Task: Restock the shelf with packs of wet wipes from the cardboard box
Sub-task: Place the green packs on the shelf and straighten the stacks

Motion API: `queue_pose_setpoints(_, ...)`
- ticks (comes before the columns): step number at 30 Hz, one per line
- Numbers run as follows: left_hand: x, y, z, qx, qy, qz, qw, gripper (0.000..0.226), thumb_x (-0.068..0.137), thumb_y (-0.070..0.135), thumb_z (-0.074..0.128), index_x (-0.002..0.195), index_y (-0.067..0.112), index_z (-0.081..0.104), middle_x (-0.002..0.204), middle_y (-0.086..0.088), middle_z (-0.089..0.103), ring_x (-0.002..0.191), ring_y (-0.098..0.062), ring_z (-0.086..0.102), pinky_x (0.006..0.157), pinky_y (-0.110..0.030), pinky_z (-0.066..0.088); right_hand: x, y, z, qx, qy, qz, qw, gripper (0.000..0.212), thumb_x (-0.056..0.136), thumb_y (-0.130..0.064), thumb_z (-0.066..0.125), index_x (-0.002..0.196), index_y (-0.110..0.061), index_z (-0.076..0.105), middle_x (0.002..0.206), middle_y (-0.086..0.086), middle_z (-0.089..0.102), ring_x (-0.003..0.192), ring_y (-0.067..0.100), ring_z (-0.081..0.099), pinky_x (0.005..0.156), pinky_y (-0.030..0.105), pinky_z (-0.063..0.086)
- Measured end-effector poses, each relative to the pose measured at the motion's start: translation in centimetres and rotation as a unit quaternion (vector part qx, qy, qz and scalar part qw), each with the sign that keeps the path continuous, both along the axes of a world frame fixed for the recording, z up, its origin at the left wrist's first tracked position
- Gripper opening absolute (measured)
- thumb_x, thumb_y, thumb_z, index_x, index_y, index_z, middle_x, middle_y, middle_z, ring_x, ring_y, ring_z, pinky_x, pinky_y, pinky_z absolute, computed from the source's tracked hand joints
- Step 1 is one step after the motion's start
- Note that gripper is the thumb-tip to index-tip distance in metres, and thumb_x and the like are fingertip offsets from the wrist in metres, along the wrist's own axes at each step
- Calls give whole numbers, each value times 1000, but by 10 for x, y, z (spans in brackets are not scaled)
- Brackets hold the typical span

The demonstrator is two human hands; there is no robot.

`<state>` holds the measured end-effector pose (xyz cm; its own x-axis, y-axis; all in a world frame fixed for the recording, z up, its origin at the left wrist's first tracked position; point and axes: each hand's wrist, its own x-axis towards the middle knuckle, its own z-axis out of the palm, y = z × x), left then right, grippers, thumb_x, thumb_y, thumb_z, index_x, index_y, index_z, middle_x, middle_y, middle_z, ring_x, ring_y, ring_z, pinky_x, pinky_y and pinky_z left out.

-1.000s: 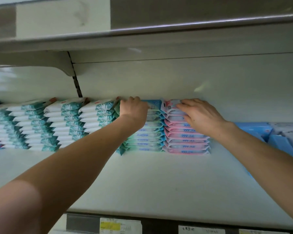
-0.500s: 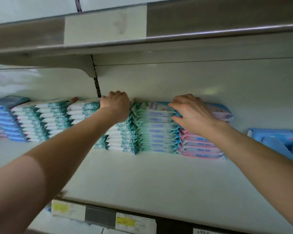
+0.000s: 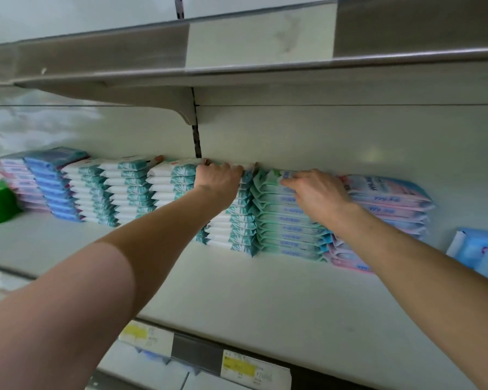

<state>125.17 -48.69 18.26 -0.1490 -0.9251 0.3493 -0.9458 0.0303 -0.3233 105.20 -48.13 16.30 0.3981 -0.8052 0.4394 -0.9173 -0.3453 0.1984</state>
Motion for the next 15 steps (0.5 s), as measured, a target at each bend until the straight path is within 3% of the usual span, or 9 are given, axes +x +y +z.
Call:
queue_pose_setpoints(4,0,2,2,14,17,2,1000,38,99,24,47,137,21,44,127,-9,51,117,-32,52,86,-40,45,9,8,2,-18,22,-30,999,45,92,-1,52,131,-22,55,118,7,59,108,28,51,77,35,48)
queue_pose_setpoints(10,1,1,0,28,50,3,998,39,98,27,48,137,23,45,129,-9,45,120,-32,48,90,-42,45,18,11,5,-1,28,-71,997,49,90,4,51,131,-22,55,116,7,59,106,27,51,74,34,48)
queue_pose_setpoints(15,14,11,6,49,72,-31,996,52,94,26,55,141,20,35,137,-11,42,125,-32,43,97,-45,40,24,27,13,44,27,-95,994,49,92,-4,47,139,-17,44,131,10,52,116,29,48,85,36,45)
